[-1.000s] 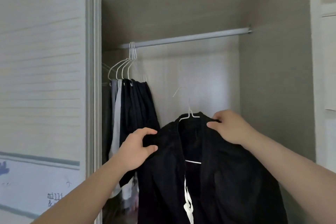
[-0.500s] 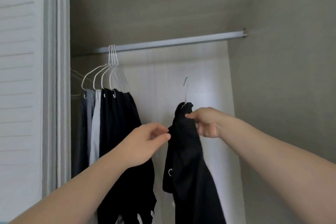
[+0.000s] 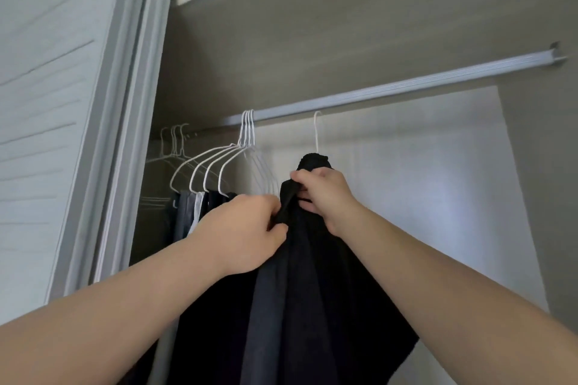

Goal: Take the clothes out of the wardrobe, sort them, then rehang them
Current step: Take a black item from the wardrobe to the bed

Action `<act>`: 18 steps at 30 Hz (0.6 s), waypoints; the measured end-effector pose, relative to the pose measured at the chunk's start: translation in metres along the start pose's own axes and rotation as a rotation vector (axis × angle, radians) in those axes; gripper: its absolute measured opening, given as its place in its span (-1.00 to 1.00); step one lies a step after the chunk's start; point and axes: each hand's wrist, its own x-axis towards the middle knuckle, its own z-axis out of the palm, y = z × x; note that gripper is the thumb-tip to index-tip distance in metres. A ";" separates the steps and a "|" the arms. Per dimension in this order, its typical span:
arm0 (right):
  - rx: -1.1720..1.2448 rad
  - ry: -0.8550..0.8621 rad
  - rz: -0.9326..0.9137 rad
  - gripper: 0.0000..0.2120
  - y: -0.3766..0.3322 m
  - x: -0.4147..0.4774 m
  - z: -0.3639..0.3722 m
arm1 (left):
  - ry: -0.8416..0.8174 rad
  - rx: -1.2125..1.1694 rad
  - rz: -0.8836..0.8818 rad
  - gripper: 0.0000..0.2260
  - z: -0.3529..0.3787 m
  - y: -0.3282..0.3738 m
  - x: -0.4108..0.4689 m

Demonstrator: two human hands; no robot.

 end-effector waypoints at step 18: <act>-0.125 -0.002 -0.091 -0.85 -0.027 0.144 0.091 | 0.260 0.566 -0.084 -0.75 -0.027 -0.058 0.100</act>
